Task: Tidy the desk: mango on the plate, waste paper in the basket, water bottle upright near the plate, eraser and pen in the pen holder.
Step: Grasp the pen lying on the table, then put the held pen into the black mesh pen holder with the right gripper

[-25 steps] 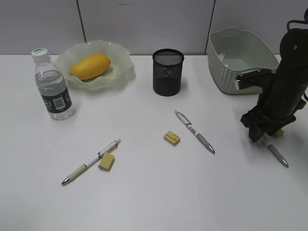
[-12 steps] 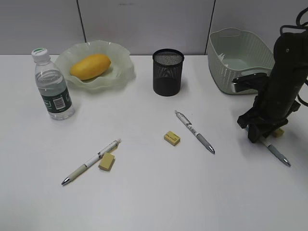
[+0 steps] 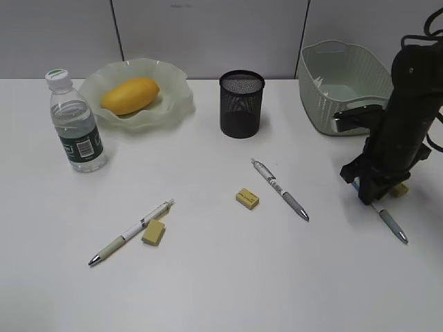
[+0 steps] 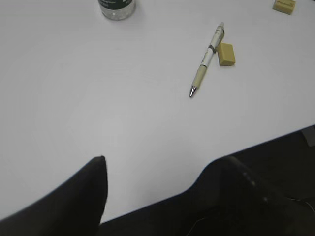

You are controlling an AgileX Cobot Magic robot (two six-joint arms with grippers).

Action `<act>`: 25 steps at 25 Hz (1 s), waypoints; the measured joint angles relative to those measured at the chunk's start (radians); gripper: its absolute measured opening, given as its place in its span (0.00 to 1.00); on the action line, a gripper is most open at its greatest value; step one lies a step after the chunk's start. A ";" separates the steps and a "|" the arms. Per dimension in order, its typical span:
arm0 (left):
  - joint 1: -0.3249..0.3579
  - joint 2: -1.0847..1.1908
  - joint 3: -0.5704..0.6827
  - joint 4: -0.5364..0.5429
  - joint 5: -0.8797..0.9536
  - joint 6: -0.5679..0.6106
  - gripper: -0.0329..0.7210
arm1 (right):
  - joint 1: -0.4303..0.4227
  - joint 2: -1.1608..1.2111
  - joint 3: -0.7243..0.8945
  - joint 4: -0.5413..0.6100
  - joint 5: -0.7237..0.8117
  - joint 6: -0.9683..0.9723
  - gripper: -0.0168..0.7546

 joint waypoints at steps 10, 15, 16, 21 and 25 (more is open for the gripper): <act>0.000 0.000 0.000 0.000 0.000 0.000 0.76 | 0.033 -0.081 -0.068 0.051 0.084 -0.010 0.20; 0.000 0.000 0.000 0.000 0.000 0.000 0.76 | 0.094 -0.170 -0.099 0.127 0.032 -0.025 0.20; 0.000 0.000 0.000 0.000 0.000 0.000 0.76 | 0.105 -0.183 -0.115 0.142 0.015 -0.026 0.20; 0.000 0.000 0.000 0.000 0.000 0.000 0.76 | 0.172 -0.198 -0.240 0.190 -0.128 -0.027 0.20; 0.000 0.000 0.000 0.000 0.000 0.000 0.76 | 0.222 -0.198 -0.297 0.221 -0.331 -0.027 0.20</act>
